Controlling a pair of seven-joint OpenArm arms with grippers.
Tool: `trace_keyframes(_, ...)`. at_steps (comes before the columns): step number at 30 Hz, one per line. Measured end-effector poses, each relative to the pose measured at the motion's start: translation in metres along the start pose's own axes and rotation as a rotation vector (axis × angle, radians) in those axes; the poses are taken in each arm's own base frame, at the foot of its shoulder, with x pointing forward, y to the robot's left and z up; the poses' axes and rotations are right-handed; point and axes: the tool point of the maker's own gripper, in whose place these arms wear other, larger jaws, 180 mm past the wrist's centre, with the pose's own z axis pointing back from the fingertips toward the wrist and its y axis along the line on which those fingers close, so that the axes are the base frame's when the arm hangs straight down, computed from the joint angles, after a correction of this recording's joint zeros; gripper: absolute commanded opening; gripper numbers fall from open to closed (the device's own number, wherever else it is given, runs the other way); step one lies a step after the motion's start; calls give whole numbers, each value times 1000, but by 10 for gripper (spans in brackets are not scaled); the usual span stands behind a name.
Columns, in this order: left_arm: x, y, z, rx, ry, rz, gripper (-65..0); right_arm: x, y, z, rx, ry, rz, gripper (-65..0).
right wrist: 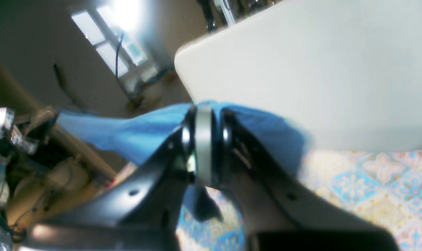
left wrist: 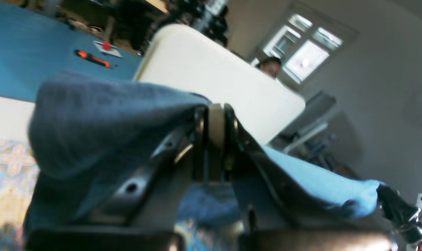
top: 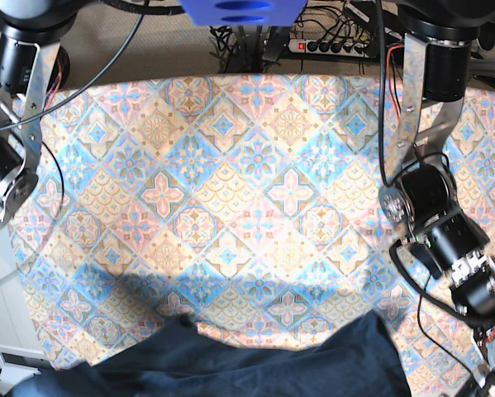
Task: Layout the t-shirt on the table in an organized manner, then fold the t-shirt properly
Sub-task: 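Swing the lifted shirt and lay it flat across the table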
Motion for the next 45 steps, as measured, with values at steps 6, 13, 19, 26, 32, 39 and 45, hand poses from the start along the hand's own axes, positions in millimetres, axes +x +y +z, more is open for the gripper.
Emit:
trace_keyframes(6,-95,32,56,89,173,-36,-650,-86,1,30,-4,143,20,-626)
trace_keyframes(13,-186,43,131,134,331,-45,-650,-162,-7,93,-130,289,48,-627)
trace_keyframes(19,-253,65,199,235,513,-9,-650,-218,3,140,-176,435,46,-627)
trace_keyframes(26,-287,101,266,391,619,69,-650,-275,10,186,-216,607,-25,-627)
trace_keyframes(32,-303,112,305,460,701,85,-650,-305,8,236,-294,711,-101,-627)
trace_keyframes(39,-317,118,334,505,774,102,-650,-309,38,261,-292,789,-25,-627)
trace_keyframes(45,-319,122,346,523,807,88,-650,-320,59,278,-274,869,-3,-627)
